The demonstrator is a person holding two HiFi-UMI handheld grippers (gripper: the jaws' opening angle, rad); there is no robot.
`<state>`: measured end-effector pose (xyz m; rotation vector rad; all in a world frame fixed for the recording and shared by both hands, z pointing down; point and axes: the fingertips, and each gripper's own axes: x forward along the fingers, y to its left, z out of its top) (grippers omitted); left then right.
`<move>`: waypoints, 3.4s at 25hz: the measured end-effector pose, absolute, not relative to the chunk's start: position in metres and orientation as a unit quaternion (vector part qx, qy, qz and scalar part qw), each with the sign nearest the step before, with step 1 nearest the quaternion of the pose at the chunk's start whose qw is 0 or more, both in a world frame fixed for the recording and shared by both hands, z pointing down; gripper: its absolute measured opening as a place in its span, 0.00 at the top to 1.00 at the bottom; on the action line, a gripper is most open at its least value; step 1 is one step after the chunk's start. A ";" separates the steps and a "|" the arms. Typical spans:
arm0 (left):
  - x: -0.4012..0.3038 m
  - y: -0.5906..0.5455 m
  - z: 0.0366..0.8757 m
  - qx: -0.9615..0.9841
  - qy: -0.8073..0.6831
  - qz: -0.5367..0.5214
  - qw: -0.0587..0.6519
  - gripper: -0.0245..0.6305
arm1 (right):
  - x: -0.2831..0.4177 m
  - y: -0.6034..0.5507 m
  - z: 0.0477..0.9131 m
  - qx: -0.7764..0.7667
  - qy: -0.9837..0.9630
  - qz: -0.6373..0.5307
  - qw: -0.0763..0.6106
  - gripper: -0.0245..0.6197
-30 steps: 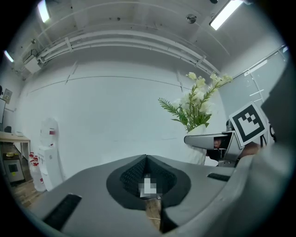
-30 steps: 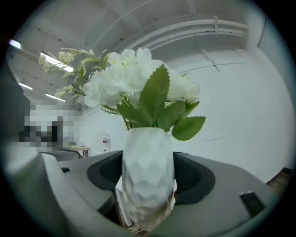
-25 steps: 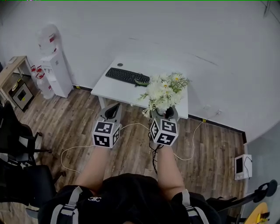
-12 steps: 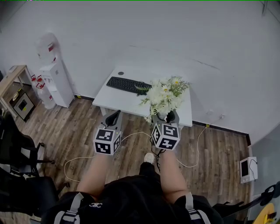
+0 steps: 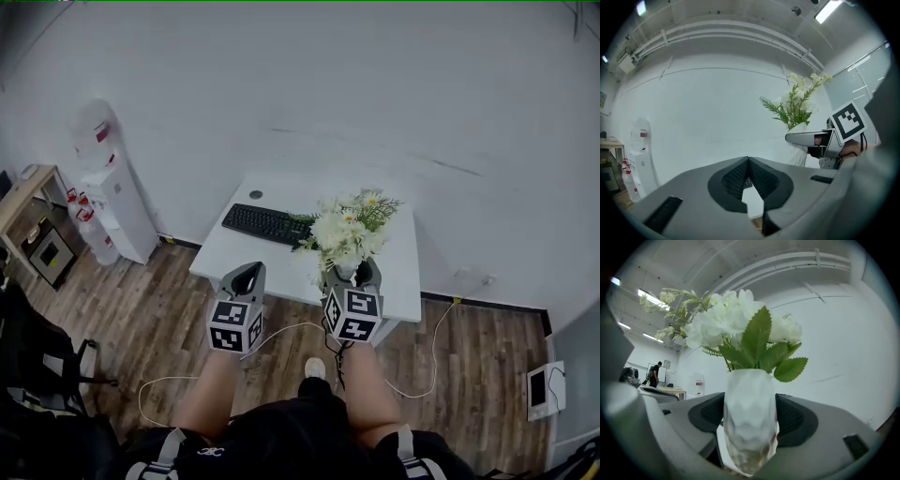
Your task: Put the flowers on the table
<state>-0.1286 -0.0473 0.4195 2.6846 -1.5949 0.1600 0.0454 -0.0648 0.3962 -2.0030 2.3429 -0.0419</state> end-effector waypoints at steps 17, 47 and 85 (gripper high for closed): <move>-0.021 -0.335 0.411 0.851 -0.520 0.071 0.014 0.96 | 0.140 -0.358 0.377 -0.628 0.777 -0.029 0.035 0.44; -0.057 -0.554 0.488 0.843 -0.515 0.144 0.061 0.96 | 0.132 -0.675 0.510 -0.629 0.776 -0.033 0.020 0.44; -0.086 -0.631 0.540 0.856 -0.482 0.170 0.082 0.96 | 0.094 -0.717 0.596 -0.620 0.784 -0.027 -0.028 0.38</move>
